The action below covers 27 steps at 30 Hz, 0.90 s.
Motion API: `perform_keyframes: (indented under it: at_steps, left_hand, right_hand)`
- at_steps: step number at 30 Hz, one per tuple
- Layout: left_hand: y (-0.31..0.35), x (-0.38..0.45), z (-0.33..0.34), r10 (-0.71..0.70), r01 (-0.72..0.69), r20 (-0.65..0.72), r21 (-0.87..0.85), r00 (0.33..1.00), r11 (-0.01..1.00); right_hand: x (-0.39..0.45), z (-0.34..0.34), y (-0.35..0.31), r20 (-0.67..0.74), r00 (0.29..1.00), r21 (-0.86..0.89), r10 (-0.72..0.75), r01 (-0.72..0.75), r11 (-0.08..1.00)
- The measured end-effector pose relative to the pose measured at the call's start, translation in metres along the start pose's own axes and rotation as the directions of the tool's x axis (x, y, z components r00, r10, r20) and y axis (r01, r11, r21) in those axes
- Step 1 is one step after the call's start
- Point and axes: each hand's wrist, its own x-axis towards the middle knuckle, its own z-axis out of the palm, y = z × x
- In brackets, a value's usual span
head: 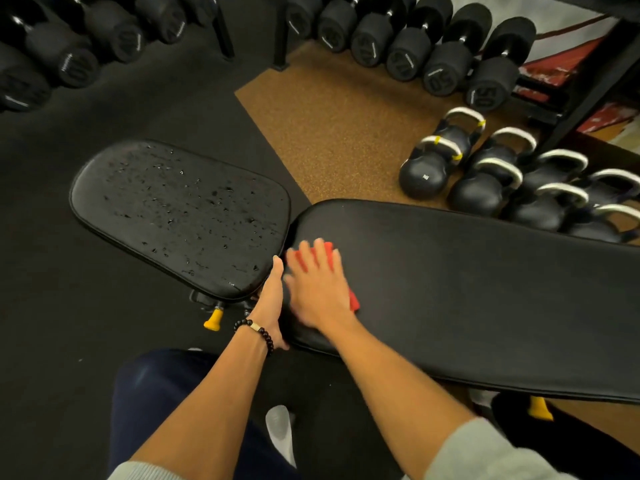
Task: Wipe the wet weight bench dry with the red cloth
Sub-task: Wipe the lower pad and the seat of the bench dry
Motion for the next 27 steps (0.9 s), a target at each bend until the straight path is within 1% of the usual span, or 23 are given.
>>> perform_keyframes:
  at_steps: [2, 3, 5, 6, 7, 8, 9, 10, 11, 12, 13, 14, 15, 16, 18, 20, 22, 23, 24, 25, 27]
  left_hand:
    - [0.000, 0.002, -0.005, 0.006, -0.005, 0.019, -0.033, 1.000, 0.999]
    - [0.002, 0.001, -0.006, -0.001, 0.002, 0.017, -0.034, 1.000, 0.999]
    - [0.003, 0.002, -0.006, -0.020, 0.020, 0.007, -0.021, 1.000, 1.000]
    - [0.003, 0.003, -0.006, -0.030, 0.030, 0.007, -0.016, 1.000, 0.999]
    - [0.003, 0.002, -0.005, -0.034, 0.034, 0.019, -0.021, 0.999, 0.999]
    - [0.002, 0.002, -0.005, -0.030, 0.031, 0.024, -0.036, 0.999, 0.999]
    - [0.001, 0.001, -0.005, -0.023, 0.024, 0.028, -0.048, 0.999, 0.999]
    - [0.001, -0.002, -0.003, -0.010, 0.011, 0.026, -0.051, 1.000, 0.999]
    - [-0.001, -0.003, -0.003, -0.008, 0.009, 0.023, -0.030, 1.000, 1.000]
    - [-0.002, -0.002, -0.004, -0.005, 0.006, 0.016, -0.016, 1.000, 1.000]
    - [-0.003, -0.004, -0.002, 0.007, -0.007, 0.017, -0.005, 1.000, 1.000]
    - [-0.004, -0.007, -0.001, 0.025, -0.025, 0.018, -0.001, 1.000, 1.000]
    - [-0.004, -0.010, -0.001, 0.030, -0.030, 0.025, 0.008, 0.999, 1.000]
    - [-0.003, -0.014, -0.001, 0.029, -0.029, 0.028, -0.002, 0.999, 1.000]
    - [-0.004, -0.011, -0.004, 0.049, -0.048, 0.034, -0.028, 0.998, 0.998]
    - [-0.002, -0.012, -0.007, 0.061, -0.061, 0.005, -0.048, 0.998, 0.997]
    - [-0.003, -0.006, -0.012, 0.046, -0.045, 0.011, -0.052, 0.999, 0.998]
    - [-0.003, -0.006, -0.012, 0.034, -0.033, 0.033, -0.041, 0.999, 0.999]
    - [-0.003, -0.007, -0.011, 0.029, -0.027, 0.047, -0.052, 0.998, 0.998]
    - [-0.004, -0.005, -0.010, 0.034, -0.032, 0.054, -0.043, 0.998, 0.999]
    - [-0.006, -0.007, -0.010, 0.038, -0.035, 0.033, -0.073, 0.999, 0.997]
  right_hand:
    - [-0.028, -0.002, -0.018, 0.094, 0.979, -0.022, -0.180, 0.183, 0.983]
    - [-0.042, -0.004, -0.014, 0.112, 0.960, -0.003, -0.256, 0.258, 0.966]
    - [-0.068, -0.008, 0.013, 0.059, 0.930, 0.023, -0.362, 0.361, 0.932]
    - [-0.075, -0.011, 0.034, 0.026, 0.932, -0.014, -0.361, 0.362, 0.932]
    - [-0.076, -0.014, 0.059, 0.003, 0.949, -0.065, -0.315, 0.315, 0.947]
    - [-0.070, -0.018, 0.084, -0.006, 0.974, -0.097, -0.225, 0.223, 0.970]
    - [-0.059, -0.021, 0.103, -0.011, 0.995, -0.100, -0.097, 0.096, 0.990]
    - [-0.045, -0.023, 0.114, -0.028, 0.999, -0.083, 0.040, -0.042, 0.996]
    - [-0.031, -0.023, 0.114, -0.052, 0.986, -0.067, 0.158, -0.161, 0.985]
    - [-0.019, -0.020, 0.103, -0.077, 0.967, -0.054, 0.244, -0.249, 0.967]
    - [-0.007, -0.015, 0.085, -0.095, 0.953, -0.032, 0.288, -0.292, 0.956]
    - [0.001, -0.010, 0.062, -0.097, 0.949, 0.002, 0.301, -0.302, 0.953]
    - [0.003, -0.006, 0.037, -0.092, 0.958, 0.031, 0.273, -0.271, 0.962]
    - [0.000, -0.001, 0.012, -0.076, 0.978, 0.035, 0.196, -0.194, 0.980]
    - [-0.019, 0.005, -0.022, 0.008, 1.000, 0.001, -0.023, 0.023, 1.000]
    - [-0.043, 0.000, -0.025, 0.090, 0.974, 0.021, -0.210, 0.209, 0.978]
    - [-0.064, -0.003, 0.000, 0.075, 0.938, 0.047, -0.338, 0.336, 0.941]
    - [-0.073, -0.005, 0.019, 0.042, 0.931, 0.019, -0.362, 0.361, 0.932]
    - [-0.077, -0.008, 0.041, 0.002, 0.938, -0.033, -0.347, 0.347, 0.937]
    - [-0.076, -0.012, 0.062, -0.037, 0.958, -0.083, -0.286, 0.282, 0.956]
    - [-0.060, -0.016, 0.087, -0.046, 0.997, -0.098, -0.061, 0.057, 0.994]
